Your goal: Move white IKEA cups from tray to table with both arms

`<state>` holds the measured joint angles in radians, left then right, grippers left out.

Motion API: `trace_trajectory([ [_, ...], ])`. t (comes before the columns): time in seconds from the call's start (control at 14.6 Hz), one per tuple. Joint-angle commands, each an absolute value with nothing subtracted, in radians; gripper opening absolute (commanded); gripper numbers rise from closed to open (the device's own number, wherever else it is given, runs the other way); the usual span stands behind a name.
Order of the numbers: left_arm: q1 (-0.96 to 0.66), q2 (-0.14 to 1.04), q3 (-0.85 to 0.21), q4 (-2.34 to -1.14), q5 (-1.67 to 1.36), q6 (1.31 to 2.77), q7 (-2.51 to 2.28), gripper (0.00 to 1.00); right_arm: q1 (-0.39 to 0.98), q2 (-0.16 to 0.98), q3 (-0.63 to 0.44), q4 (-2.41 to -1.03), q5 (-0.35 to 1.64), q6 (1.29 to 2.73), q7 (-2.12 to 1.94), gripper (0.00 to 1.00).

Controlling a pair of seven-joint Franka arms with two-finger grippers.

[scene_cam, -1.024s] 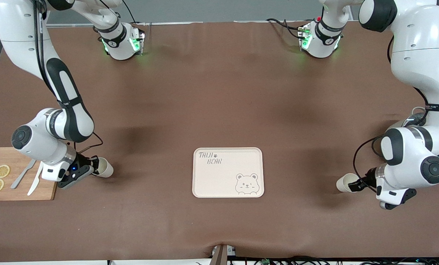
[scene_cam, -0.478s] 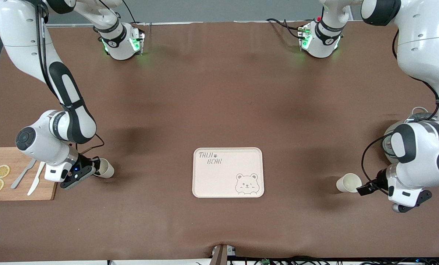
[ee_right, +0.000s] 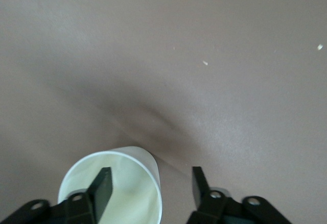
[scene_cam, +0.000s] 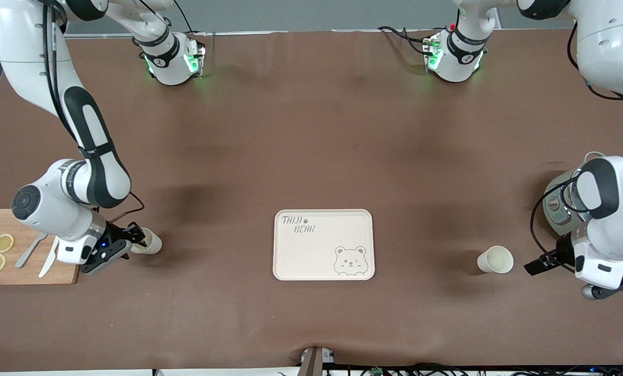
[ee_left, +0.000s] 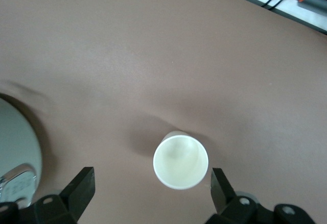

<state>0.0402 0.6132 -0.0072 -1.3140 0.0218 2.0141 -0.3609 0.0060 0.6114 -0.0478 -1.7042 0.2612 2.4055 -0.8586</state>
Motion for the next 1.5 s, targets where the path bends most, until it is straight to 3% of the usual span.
trace_trajectory([
  [0.0, 0.037, 0.542, -0.014, -1.338, 0.046, 1.948, -0.336, 1.00, -0.005, 0.624, -0.037, -1.619, 0.279, 2.312, -0.850, 1.00],
  [0.68, 0.020, 0.362, -0.073, -1.339, 0.029, 1.766, -0.330, 1.00, 0.023, 0.574, -0.043, -1.287, 0.126, 1.781, -0.543, 1.00],
  [1.43, 0.020, 0.238, -0.132, -1.322, 0.029, 1.617, -0.334, 1.00, 0.057, 0.341, -0.040, -1.253, 0.072, 1.520, -0.233, 1.00],
])
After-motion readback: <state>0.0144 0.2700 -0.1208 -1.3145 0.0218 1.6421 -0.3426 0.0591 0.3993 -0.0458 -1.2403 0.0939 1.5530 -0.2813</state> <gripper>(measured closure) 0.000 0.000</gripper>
